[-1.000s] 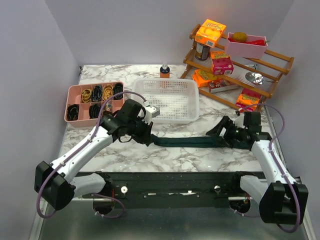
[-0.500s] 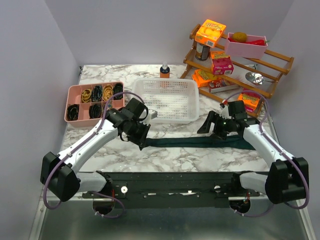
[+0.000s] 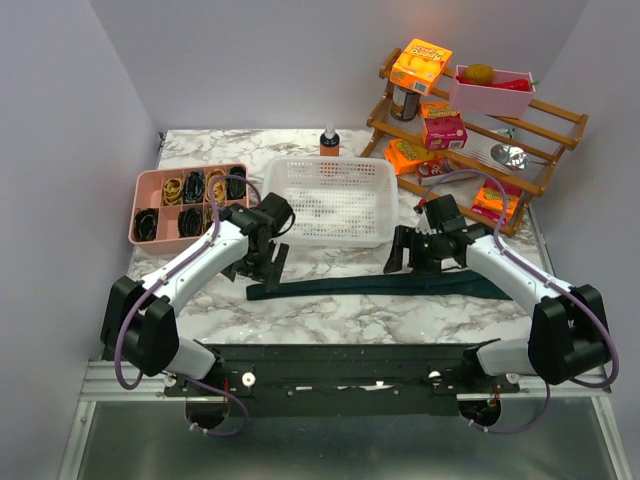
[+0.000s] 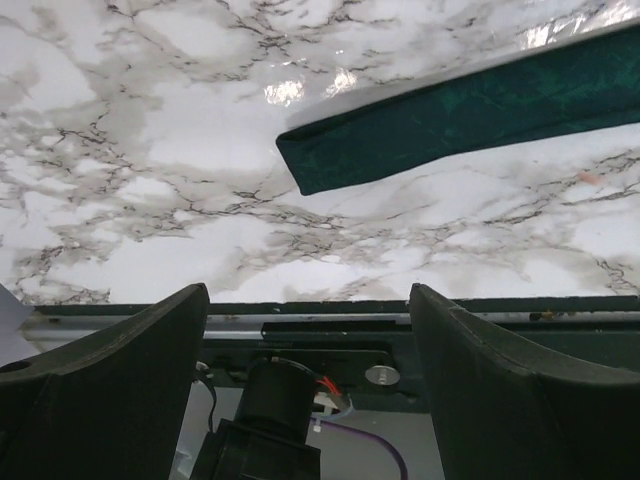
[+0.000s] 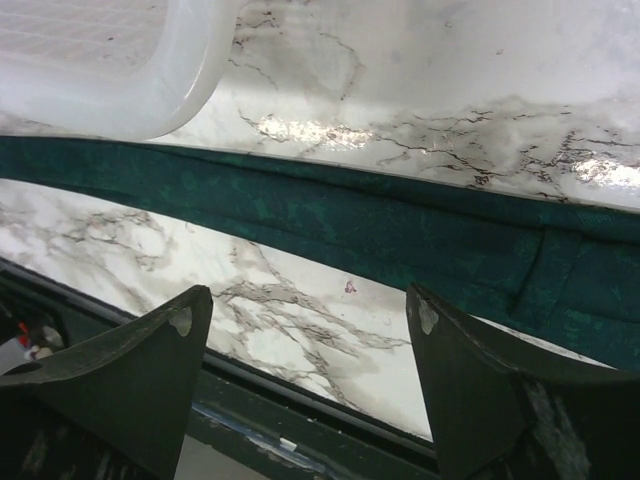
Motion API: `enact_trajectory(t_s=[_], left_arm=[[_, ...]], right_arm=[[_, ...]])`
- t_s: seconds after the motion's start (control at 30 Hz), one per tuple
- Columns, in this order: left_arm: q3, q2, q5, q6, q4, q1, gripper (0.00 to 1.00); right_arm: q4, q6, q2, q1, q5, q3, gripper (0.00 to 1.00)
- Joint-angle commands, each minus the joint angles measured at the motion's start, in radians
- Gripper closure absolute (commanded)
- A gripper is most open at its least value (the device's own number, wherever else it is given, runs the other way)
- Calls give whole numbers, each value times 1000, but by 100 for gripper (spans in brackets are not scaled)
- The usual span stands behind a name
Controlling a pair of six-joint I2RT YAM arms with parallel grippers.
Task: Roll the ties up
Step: Place the tie at the center of the board.
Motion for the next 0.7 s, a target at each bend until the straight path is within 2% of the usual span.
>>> enact_trajectory(t_s=[0.0,0.23,0.53,0.67], left_arm=[[33,-12,-28,-15,59,0,8],[-51,-73,185,-45,318,0,10],[-240,-131,451,-208,664,-14,11],[-251,-89,428,-228,705,-88,11]], right_arm=[[-37,-24,16,38,145,26,16],[-27,-26,14,70,212,3,31],[-45,-9,56,102,358,23,30],[-31,-26,63,102,360,28,28]])
